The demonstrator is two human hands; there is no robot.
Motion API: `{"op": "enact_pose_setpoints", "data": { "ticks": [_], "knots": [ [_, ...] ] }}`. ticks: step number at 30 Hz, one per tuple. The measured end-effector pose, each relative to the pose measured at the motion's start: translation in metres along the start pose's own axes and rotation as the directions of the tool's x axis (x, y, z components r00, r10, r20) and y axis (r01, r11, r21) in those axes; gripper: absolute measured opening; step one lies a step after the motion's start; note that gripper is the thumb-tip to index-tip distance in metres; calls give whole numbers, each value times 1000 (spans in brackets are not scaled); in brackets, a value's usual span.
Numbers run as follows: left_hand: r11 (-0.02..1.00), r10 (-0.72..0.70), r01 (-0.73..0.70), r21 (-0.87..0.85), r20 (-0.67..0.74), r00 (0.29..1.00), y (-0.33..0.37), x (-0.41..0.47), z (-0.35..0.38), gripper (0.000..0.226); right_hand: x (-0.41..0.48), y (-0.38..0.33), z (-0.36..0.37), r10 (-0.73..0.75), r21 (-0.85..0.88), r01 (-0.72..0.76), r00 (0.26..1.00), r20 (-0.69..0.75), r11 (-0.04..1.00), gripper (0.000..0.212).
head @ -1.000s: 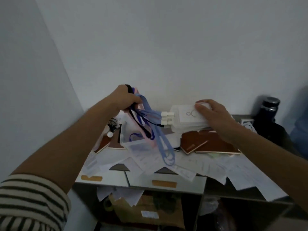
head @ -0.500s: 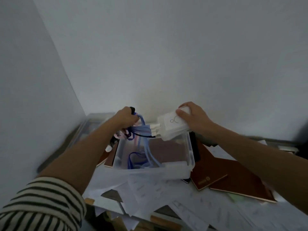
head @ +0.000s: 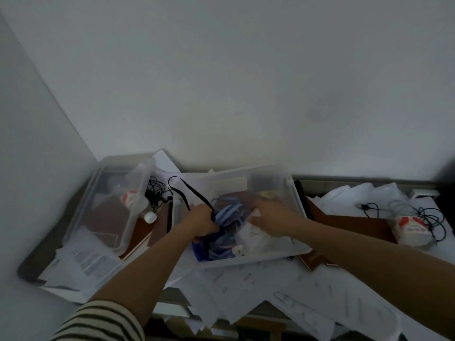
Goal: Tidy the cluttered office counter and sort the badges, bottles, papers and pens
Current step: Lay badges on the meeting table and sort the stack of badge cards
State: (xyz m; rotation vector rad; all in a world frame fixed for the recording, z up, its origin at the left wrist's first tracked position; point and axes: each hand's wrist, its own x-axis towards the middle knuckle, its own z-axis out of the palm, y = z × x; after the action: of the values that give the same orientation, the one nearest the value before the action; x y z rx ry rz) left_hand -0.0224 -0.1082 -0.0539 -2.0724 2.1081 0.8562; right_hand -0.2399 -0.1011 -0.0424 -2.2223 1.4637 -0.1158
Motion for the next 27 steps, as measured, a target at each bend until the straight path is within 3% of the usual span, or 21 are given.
{"op": "enact_pose_setpoints", "data": {
  "ticks": [2,4,6,8,11,13,14,16,17,18,20,21,27],
  "knots": [
    [998,61,-60,33,-32,998,-5,0,1,35,0,-3,-5,33,-62,-29,997,74,998,48],
    [988,128,-113,101,-158,979,-11,-1,4,44,-3,-6,-8,109,-202,-82,986,126,976,43],
    [976,213,-191,107,-263,941,-11,-3,7,27,-7,-9,-6,189,-358,-120,968,164,926,35],
    [963,267,-254,92,-198,943,-7,-2,13,10,-12,-13,-3,225,-480,-108,955,193,870,31],
    [959,281,-278,-52,63,958,3,1,29,25,-16,-17,-7,215,-515,-124,969,121,848,28],
    [949,304,-291,-120,107,947,10,4,39,33,-21,-14,-15,97,-469,-136,990,-107,873,24],
    [949,304,-290,-125,112,946,14,6,43,37,-26,-11,-20,18,-424,-142,959,-283,894,23],
    [951,297,-279,-130,147,944,23,9,49,41,-41,0,-27,-64,-288,-143,794,-604,947,27],
    [952,293,-272,-137,162,943,28,11,51,42,-48,7,-28,-6,-181,-160,732,-681,970,32],
    [952,296,-274,-138,174,939,34,13,53,42,-56,15,-26,112,-43,-198,707,-698,979,38],
    [952,301,-281,-120,207,931,44,16,55,42,-61,27,-13,355,224,-276,757,-549,935,47],
    [952,305,-288,-103,233,923,48,16,56,41,-63,32,-4,398,290,-285,768,-502,914,46],
    [944,330,-317,-91,250,910,42,19,55,37,-52,29,1,367,286,-237,709,-603,928,38]
  ]
}}
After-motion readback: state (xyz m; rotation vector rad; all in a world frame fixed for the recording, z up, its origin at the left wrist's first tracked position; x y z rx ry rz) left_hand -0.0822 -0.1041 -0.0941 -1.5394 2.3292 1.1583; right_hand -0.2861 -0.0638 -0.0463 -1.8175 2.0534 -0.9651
